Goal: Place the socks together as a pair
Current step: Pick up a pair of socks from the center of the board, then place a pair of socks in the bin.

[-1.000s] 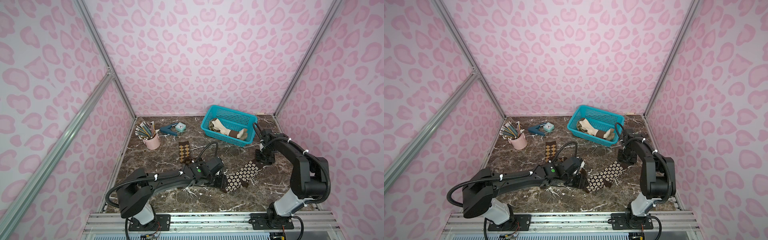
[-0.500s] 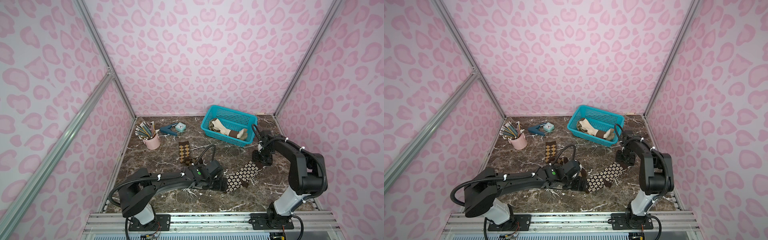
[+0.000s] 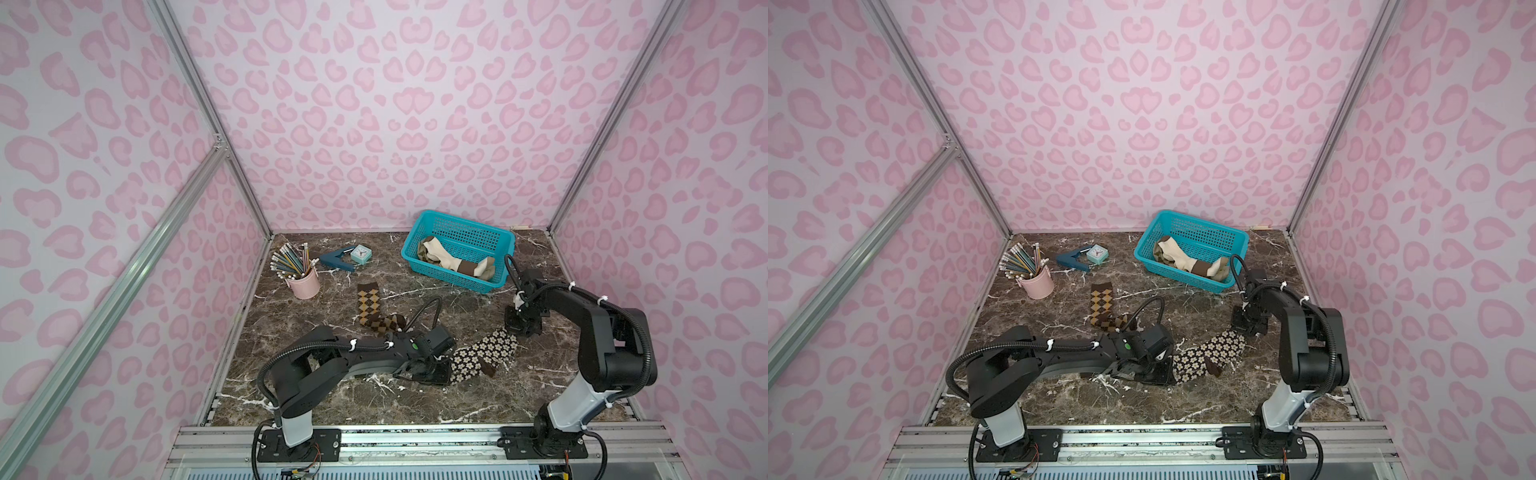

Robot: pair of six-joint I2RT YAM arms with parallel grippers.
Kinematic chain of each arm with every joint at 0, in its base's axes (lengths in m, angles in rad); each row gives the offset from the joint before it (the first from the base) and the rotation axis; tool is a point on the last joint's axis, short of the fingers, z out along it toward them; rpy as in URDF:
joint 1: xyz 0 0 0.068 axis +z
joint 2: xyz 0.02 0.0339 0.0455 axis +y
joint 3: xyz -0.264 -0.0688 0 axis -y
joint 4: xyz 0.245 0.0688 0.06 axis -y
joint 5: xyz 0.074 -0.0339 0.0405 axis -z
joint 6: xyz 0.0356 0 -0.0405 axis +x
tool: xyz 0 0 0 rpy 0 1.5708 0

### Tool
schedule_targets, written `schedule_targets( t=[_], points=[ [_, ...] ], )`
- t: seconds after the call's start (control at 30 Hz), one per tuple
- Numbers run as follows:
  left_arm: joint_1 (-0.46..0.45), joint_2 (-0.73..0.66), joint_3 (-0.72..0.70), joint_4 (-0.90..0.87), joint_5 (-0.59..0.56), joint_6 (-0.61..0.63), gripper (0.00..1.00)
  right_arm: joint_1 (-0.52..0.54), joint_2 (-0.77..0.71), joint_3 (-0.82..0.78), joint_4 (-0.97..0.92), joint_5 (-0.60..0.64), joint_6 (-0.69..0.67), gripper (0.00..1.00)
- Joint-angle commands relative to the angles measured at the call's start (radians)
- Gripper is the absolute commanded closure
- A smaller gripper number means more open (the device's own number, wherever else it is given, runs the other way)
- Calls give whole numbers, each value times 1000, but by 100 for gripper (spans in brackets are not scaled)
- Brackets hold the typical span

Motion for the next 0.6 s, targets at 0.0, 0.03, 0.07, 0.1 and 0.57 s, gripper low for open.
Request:
schedule_targets(
  t=[0.0,0.03,0.07,0.1,0.57],
  points=[
    [2,-40,78,-56,-51,69,90,-18,-89,-19,-16,-102,36,100],
    [6,-54,119,-97,-74,89,90,-19,-134,-17,-25,-126,44,100],
    [12,-65,172,-145,-99,112,90,-23,-177,-5,-39,-152,52,100],
    [23,-74,221,-181,-118,129,90,-24,-212,9,-59,-173,58,100],
    [402,218,1143,-463,-138,396,90,-22,-345,291,-34,-371,231,100]
  ],
)
